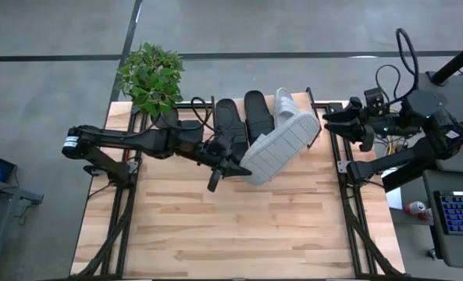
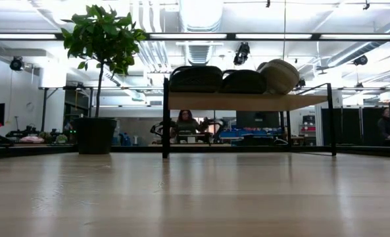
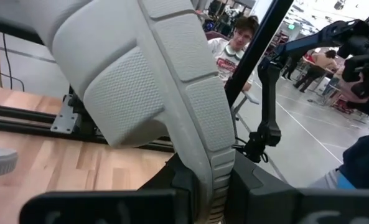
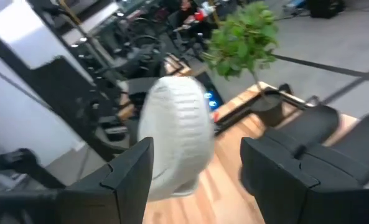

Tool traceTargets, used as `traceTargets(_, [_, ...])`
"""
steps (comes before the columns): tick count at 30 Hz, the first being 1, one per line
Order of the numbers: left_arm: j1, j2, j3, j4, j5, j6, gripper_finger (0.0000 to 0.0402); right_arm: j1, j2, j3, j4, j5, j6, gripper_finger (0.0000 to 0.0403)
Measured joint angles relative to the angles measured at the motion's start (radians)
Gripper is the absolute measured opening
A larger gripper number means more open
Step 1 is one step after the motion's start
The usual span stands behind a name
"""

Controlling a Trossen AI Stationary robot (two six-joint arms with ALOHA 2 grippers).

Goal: Pick and place slides into the shelf
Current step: Put the gray slide on the shelf

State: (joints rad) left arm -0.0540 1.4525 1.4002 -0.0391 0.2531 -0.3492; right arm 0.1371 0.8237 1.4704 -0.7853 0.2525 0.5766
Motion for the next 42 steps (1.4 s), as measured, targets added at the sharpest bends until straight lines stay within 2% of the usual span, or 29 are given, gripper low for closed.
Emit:
traceTargets(6, [0.002,0.008,0.006,-0.003,0.03,0.011,0.0022,0.0,0.029,0.0,0.044,-0.054,-0.006,0.0239])
traceTargets(16, [0.002,0.013,0.016,0.015,0.102,0.025,0.0022,0.0,0.077,0.0,0.073,-0.105,-0.004,0.0306])
traceTargets(21, [0.002,0.013,0.015,0.013,0.119,0.035,0.0022,0.0,0.125,0.0,0.085,-0.167,-0.001,0.0309])
traceTargets(27, [0.002,0.013,0.015,0.015,0.134,0.04,0.0022,0.0,0.181,-0.001,0.168,-0.208,-0.002,0.0291])
traceTargets(31, [0.002,0.013,0.015,0.003,0.139,0.04,0.0022,0.0,0.197,-0.001,0.199,-0.229,-0.001,0.0262])
traceTargets(34, [0.002,0.013,0.015,-0.01,0.14,0.04,0.0021,0.0,0.2,-0.001,0.198,-0.237,0.013,0.0224])
traceTargets(37, [0.002,0.013,0.014,-0.008,0.14,0.04,0.0023,0.0,0.197,0.003,0.199,-0.25,0.03,0.0167])
traceTargets(42, [0.005,0.013,0.013,-0.006,0.134,0.042,0.0024,0.0,0.198,0.024,0.199,-0.258,0.05,0.0046])
